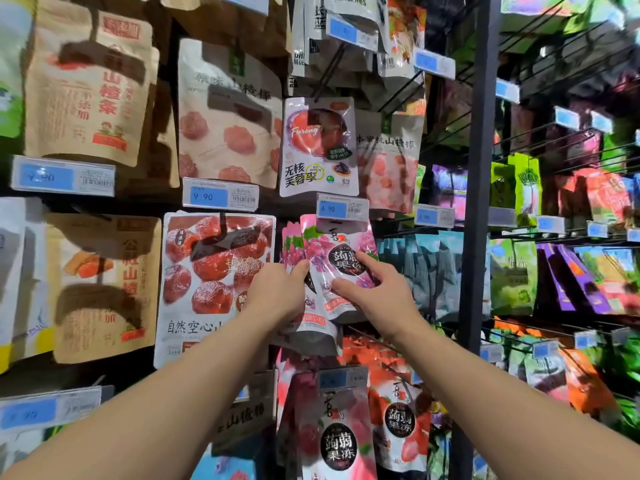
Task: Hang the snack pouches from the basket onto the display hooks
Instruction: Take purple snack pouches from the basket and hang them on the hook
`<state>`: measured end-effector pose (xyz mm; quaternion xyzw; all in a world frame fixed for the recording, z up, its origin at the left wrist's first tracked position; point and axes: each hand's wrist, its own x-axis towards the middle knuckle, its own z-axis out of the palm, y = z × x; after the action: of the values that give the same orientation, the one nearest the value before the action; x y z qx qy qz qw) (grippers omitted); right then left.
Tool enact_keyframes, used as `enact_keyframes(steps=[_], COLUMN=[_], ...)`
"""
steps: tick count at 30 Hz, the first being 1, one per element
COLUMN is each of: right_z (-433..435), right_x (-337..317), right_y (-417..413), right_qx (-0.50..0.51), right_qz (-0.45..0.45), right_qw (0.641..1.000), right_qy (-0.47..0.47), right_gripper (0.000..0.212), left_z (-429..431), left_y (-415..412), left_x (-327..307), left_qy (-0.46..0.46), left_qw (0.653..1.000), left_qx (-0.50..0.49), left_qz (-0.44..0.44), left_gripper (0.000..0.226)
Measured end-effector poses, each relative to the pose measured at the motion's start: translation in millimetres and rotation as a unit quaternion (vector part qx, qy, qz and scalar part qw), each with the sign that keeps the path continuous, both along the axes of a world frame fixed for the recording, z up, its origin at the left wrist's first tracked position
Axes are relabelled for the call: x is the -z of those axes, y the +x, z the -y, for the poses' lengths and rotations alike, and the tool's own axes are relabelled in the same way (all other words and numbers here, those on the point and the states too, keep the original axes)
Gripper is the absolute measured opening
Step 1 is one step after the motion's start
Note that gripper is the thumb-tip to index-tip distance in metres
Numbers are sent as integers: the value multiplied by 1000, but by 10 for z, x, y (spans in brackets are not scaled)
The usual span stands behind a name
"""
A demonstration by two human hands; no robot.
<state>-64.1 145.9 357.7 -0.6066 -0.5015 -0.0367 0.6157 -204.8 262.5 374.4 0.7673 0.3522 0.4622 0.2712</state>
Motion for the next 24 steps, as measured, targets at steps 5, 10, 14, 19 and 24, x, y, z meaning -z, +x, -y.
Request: enact_keyframes(steps=[5,10,14,19,24], right_z=[-19,16,-6,-48,-142], right_x=[-52,-26,-53,-66,142], right_y=[31,65,79,90,114], right_qx=[-11,-14,-19,-9,-9], right_qz=[2,8,8,21,15], right_qw=[1000,999,999,998,998], right_qy=[-21,-46,-47,-55,-57], right_gripper=[83,83,82,80,76], left_z=[-8,13,35,38,14], left_y=[-14,-23,-35,-175,-528], left_x=[2,64,53,43,128], left_qy=[-8,-14,-17,-8,37], left_qw=[1000,1000,1000,1000,999], left_qx=[-4,-4,-1,2,-27], left_qz=[-8,-14,-10,5,21], left_gripper=[56,56,55,56,60])
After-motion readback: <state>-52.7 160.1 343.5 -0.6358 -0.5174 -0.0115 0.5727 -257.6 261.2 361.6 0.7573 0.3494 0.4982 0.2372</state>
